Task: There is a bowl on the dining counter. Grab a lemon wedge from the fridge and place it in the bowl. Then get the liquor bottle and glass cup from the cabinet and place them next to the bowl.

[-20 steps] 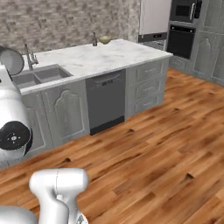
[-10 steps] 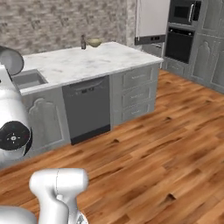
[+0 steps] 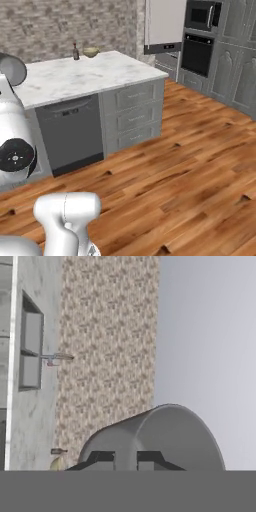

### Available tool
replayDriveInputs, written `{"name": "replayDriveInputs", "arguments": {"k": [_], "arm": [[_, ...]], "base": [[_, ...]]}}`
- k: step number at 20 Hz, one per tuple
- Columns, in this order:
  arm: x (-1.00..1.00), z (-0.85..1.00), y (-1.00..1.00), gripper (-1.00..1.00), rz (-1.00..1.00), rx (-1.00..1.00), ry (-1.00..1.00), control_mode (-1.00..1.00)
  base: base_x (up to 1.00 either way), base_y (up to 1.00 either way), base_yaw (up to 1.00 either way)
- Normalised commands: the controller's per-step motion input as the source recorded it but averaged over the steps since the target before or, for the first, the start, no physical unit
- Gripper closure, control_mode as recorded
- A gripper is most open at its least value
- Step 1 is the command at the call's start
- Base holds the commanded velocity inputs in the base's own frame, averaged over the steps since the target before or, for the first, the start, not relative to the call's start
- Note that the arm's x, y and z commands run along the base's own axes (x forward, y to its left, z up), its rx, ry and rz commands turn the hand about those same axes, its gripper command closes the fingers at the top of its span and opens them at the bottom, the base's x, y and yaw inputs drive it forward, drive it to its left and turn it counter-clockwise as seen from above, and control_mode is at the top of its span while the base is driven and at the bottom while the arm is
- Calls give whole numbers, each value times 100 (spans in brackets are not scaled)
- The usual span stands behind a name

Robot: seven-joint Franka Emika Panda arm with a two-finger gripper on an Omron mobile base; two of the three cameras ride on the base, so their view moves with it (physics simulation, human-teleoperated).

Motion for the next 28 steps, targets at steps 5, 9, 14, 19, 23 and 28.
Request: {"name": "replayDriveInputs", "arguments": {"k": [5,9,14,19,23,28], "arm": [[0,0,0,100,0,0,0,100],[0,0,0,100,0,0,0,100],[0,0,0,100,0,0,0,100],[0,0,0,100,0,0,0,100],[0,0,0,100,0,0,0,100],[0,0,0,100,0,0,0,100]], "base": [[100,-90,3],[100,-77,2],[100,-58,11],[100,-39,21],[100,-32,24],[100,-30,30]]}}
